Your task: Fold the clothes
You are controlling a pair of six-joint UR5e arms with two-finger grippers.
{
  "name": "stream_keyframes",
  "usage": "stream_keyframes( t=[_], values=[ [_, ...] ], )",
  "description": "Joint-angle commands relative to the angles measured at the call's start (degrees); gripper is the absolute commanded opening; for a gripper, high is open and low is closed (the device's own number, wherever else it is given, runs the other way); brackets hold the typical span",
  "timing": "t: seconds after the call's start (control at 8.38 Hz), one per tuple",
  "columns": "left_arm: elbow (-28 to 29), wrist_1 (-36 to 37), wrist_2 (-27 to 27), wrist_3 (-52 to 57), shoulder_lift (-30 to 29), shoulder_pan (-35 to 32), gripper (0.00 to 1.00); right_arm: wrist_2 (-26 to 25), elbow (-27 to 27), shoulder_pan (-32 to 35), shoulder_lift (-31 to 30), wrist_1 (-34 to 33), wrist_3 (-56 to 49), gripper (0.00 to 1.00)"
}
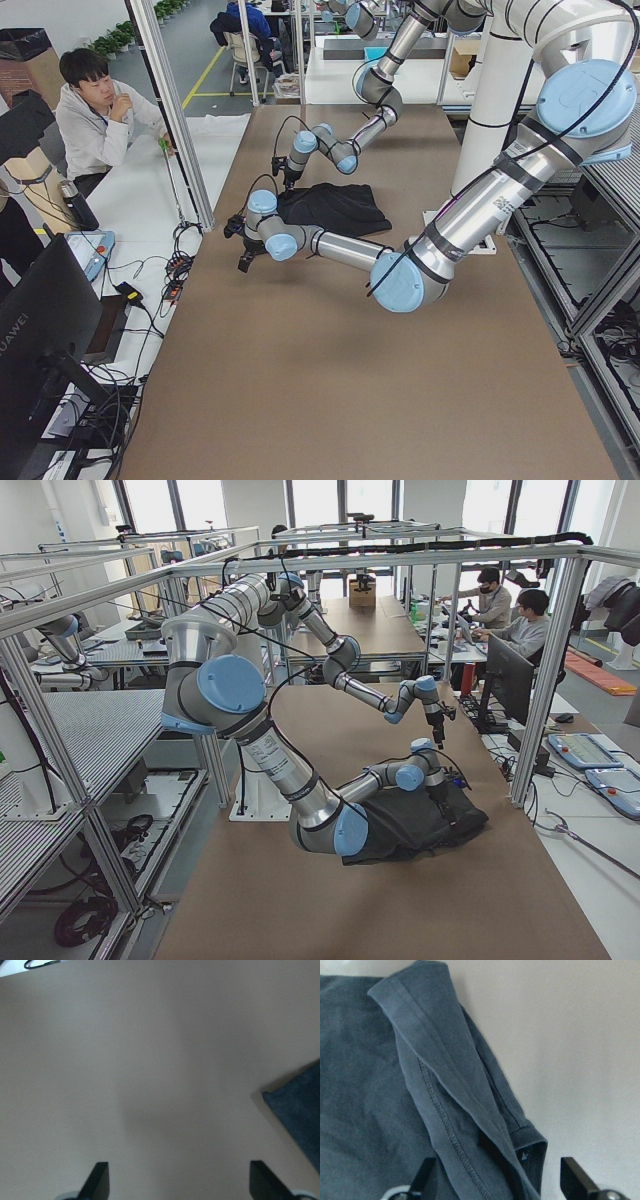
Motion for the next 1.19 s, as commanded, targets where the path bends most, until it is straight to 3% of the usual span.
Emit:
stream_keyframes(
  t=[0.0,0.24,0.72,0.84,0.95,1.07],
  values=[
    [-0.1,0.0,0.0,0.0,0.1,0.0,1.00,-1.4,-5.0,1.3,0.9,3.7,-3.6,0.39],
    [0.0,0.0,0.0,0.1,0.1,0.0,1.00,-1.5,-5.1,2.0,1.0,3.7,-3.7,0.00],
    [-0.1,0.0,0.0,0.1,0.2,0.1,1.00,-2.8,-6.9,3.8,-1.7,5.0,-6.2,0.00],
    [0.0,0.0,0.0,0.1,0.2,0.0,1.00,-2.8,-6.9,3.8,-2.6,7.2,-5.9,0.09],
    [0.0,0.0,0.1,0.2,0.2,0.0,1.00,-2.7,-6.7,3.8,-2.5,7.4,-5.4,0.71],
    [0.0,0.0,0.0,0.2,0.5,0.1,1.00,-1.7,-6.1,4.0,-1.7,7.4,-5.1,0.91]
  ],
)
